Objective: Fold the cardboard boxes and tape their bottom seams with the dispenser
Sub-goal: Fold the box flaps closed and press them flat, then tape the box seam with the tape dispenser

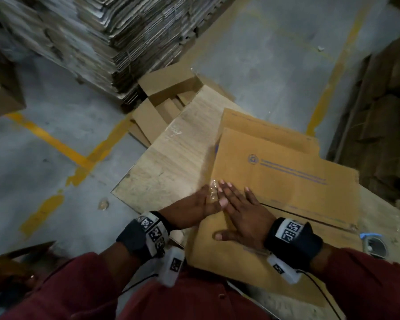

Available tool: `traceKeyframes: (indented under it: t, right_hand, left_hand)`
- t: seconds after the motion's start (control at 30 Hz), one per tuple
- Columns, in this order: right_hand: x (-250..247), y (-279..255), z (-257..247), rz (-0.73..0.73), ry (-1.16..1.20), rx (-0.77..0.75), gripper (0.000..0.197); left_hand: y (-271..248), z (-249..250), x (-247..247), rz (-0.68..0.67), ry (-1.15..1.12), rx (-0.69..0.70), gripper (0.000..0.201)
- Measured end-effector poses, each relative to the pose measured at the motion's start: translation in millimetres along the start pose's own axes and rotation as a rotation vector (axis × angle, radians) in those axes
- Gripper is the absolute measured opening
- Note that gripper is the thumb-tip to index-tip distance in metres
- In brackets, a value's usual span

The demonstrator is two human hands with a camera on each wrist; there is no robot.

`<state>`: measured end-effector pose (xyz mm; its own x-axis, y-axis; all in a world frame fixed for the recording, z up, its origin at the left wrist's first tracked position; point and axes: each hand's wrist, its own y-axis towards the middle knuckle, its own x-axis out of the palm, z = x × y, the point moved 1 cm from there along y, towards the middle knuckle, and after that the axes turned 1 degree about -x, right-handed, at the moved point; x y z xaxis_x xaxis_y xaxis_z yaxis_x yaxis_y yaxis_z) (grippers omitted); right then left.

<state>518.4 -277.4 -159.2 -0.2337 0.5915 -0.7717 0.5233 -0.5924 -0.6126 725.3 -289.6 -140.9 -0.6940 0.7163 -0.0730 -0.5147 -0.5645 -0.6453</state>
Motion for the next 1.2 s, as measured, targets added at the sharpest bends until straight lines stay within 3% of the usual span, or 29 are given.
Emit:
traceKeyframes:
  t: [0.07, 0.1, 0.17, 0.27, 0.4, 0.53, 0.63, 0.73, 0.8, 0.87, 0.97, 1.0, 1.07, 1.13, 1.2]
  right_hand:
    - [-3.3, -1.5, -6.7, 0.001, 0.002, 0.02, 0.117]
    - [-8.3, -3.0, -10.7, 0.012, 0.008, 0.014, 0.115]
    - [-19.9, 0.9, -15.6, 0.043, -0.014, -0.026, 0.113]
    - [-28.3, 18.1, -11.0, -0.003, -0.069, -0.047, 0.113]
    - [-27.8, 27.5, 1.9, -0.045, -0.17, -0.086, 0.118]
    - [-25.3, 28.2, 5.0, -0.059, -0.23, -0.092, 0.121]
    - [-23.6, 28.2, 1.3, -0.037, -0.198, -0.087, 0.123]
    - [-24.1, 26.5, -0.9, -0.033, -0.165, -0.08, 0.122]
    - [-23.0, 27.7, -0.7, -0.056, -0.146, -0.077, 0.122]
    - [-20.4, 29.5, 0.1, -0.069, -0.125, -0.07, 0.123]
    - [-14.4, 32.2, 1.7, -0.06, -0.116, -0.082, 0.12]
    - [-14.3, 31.8, 1.2, -0.044, -0.099, -0.086, 0.119]
    - [-15.0, 29.5, 3.6, 0.002, -0.029, -0.091, 0.114]
    - [-17.9, 19.0, 12.6, 0.061, 0.114, -0.084, 0.102]
    - [-23.1, -9.3, 25.4, 0.186, 0.325, -0.041, 0.083]
  left_hand:
    - [-1.3, -1.0, -3.3, 0.003, -0.309, -0.044, 0.043]
    - [-3.5, -1.9, -4.8, 0.014, -0.415, -0.07, 0.041]
    - [1.6, -14.2, -9.2, 0.028, -0.601, -0.102, 0.065]
    - [12.9, -28.1, -18.1, -0.035, -0.694, -0.102, 0.113]
    - [14.1, -18.6, -26.0, -0.176, -0.758, -0.071, 0.106]
    - [20.5, -12.9, -30.8, -0.246, -0.66, -0.151, 0.126]
    - [21.6, -11.4, -44.1, -0.119, -0.631, -0.191, 0.126]
    - [26.5, -3.7, -43.0, 0.007, -0.707, -0.103, 0.113]
    - [36.9, -5.5, -26.5, -0.024, -0.751, -0.061, 0.124]
    - [52.7, -13.0, -13.5, 0.028, -0.767, -0.047, 0.132]
    - [58.1, -10.9, -14.1, 0.2, -0.695, -0.02, 0.102]
    - [54.2, -4.8, -17.5, 0.223, -0.666, -0.012, 0.089]
    - [50.3, 12.3, -21.9, 0.167, -0.571, -0.003, 0.082]
    - [43.6, 40.1, -27.3, 0.142, -0.288, 0.007, 0.083]
    - [41.1, 67.4, -25.8, 0.27, 0.06, 0.086, 0.08]
